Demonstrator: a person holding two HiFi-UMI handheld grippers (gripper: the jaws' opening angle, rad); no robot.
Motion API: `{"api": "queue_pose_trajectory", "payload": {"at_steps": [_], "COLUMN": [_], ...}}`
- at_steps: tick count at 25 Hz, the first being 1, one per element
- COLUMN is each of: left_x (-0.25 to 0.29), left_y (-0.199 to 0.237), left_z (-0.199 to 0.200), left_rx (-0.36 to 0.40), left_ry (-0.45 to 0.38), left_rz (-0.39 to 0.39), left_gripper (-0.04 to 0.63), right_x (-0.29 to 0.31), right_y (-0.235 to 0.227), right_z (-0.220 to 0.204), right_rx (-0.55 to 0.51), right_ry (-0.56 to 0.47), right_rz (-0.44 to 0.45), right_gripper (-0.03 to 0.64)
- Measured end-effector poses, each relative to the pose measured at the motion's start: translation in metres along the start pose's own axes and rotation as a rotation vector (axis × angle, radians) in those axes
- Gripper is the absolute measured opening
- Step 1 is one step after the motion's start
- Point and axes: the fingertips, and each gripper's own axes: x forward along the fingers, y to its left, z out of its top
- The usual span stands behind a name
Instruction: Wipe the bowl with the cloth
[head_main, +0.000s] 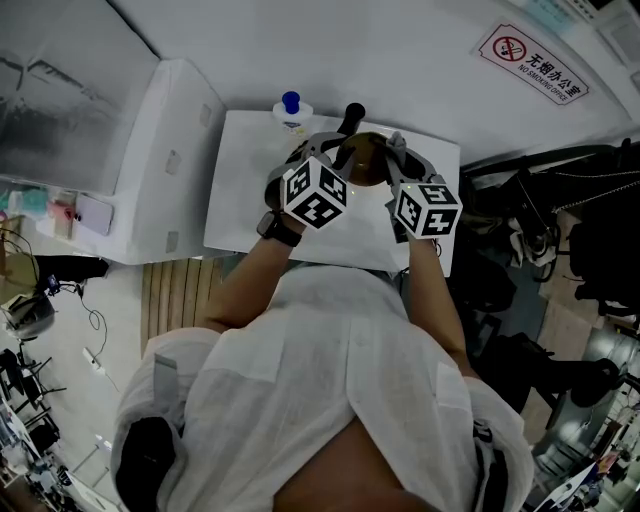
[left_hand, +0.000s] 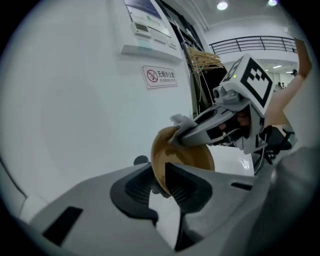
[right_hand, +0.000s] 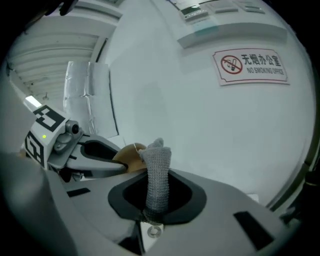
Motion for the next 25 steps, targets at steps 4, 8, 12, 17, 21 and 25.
{"api": "queue_pose_trajectory", "payload": {"at_steps": [4,8,12,17,21,25], "left_x": [0.000,0.004,0.008,0.009,0.005,0.004], "left_y": [0.000,-0.015,-0.009,0.019,0.033,0.028], "left_z": [-0.006,-0.008,-0.011,-0.019,-0.032,-0.040], "left_rx": [0.018,0.130,0.020,-0.038,-0.099,-0.154], "left_ry": [0.058,0.115,0.107,0.126,0.129,0.123], "left_rz": [-0.064,-0.143,-0.135,0.025,0.073,0.072], "left_gripper": [0.046,0.044,0.030,0.017,0.018,0.018], "right_x": [0.003,0.007,0.003,-0.002,-0.011,-0.022], "right_y": [0.012,0.018,0.025,0.029,0.012,0.005], "right_z": [-0.011,-0.013,-0.009,-0.004,0.001,0.006], "right_rx": [-0.122,-0.317,-0.338,-0.287,-0.253,-0.203], "right_ry": [0.072,0.119,0.089,0.029,-0.007,-0.087], "right_rz": [0.044,0.033,0.107,0.127,0.067,0.068], "right_gripper": [0.069,0.067,0.076,0.074,0.072,0.072]}}
